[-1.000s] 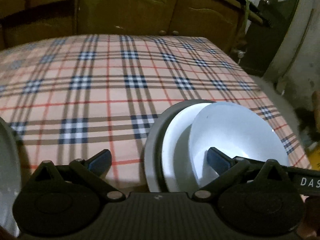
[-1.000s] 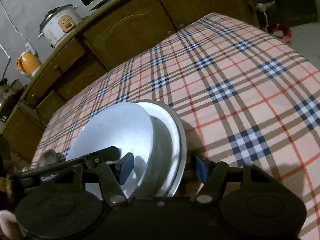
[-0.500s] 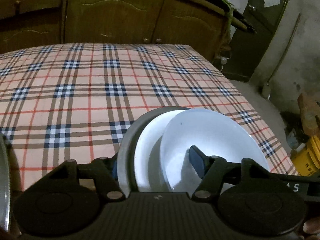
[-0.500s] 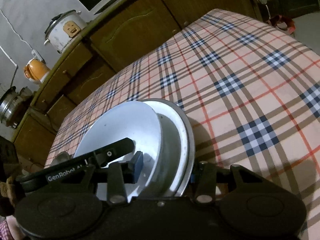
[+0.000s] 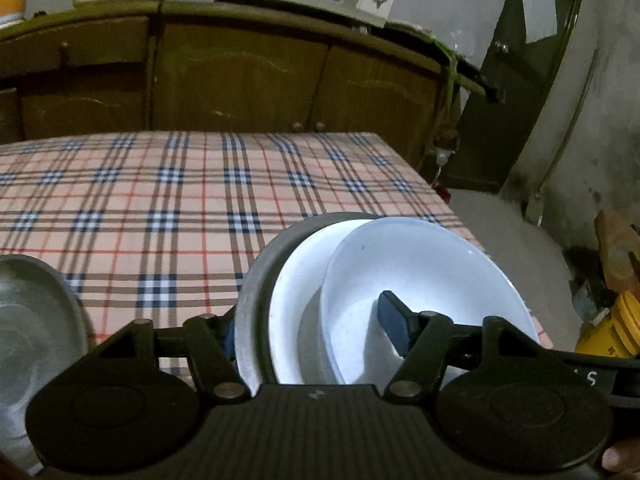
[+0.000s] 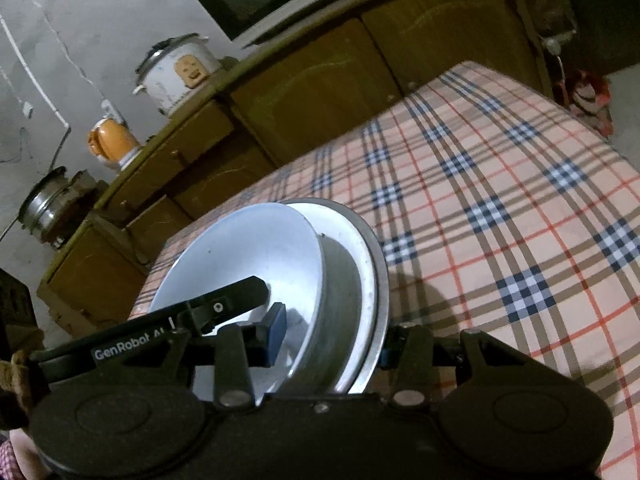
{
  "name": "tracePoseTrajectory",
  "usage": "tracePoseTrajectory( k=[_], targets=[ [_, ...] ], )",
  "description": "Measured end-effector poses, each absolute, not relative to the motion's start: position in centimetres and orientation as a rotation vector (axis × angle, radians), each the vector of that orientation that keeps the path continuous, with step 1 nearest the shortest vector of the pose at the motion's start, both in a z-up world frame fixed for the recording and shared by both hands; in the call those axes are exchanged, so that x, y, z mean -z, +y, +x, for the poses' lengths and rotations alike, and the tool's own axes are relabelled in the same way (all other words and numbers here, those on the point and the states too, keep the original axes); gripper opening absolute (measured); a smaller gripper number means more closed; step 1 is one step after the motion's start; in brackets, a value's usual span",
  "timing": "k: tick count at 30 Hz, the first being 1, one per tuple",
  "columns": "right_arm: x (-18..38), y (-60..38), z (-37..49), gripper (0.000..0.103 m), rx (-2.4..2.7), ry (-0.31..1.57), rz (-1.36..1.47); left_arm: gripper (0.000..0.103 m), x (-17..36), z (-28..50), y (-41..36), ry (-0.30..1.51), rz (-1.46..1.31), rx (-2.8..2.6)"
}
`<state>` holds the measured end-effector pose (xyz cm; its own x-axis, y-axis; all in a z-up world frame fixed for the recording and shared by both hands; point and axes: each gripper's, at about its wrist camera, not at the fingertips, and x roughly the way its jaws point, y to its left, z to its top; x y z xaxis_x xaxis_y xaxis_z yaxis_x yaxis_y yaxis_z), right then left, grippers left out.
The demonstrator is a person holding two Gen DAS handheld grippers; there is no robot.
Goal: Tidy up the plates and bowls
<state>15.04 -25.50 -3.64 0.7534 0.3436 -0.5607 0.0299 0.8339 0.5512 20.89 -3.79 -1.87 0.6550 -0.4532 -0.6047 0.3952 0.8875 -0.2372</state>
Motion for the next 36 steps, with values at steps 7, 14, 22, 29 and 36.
tracePoseTrajectory(
  k=[7, 14, 22, 29, 36],
  targets=[
    [1.0, -24.1, 12.9, 0.053, -0.223, 0.667, 0.542, 0.068, -0.5, 18.3, -2.7, 0.661, -0.092, 0.452],
    [-0.7, -22.3, 11.3, 0.053, -0.264, 0.651, 0.518, 0.068, -1.9, 16.1, -1.0, 0.634, -0.101, 0.417],
    [-1.4, -19.9, 10.5, 0.053, -0.309, 0.648, 0.495, 0.068, -2.6, 14.8, 1.0, 0.621, -0.114, 0.377],
    [-1.7, -18.2, 10.5, 0.053, -0.337, 0.652, 0.479, 0.068, -2.8, 14.5, 2.4, 0.617, -0.127, 0.351],
    [-1.7, -16.5, 10.8, 0.053, -0.364, 0.661, 0.465, 0.068, -2.7, 14.1, 4.1, 0.615, -0.14, 0.325]
  ],
)
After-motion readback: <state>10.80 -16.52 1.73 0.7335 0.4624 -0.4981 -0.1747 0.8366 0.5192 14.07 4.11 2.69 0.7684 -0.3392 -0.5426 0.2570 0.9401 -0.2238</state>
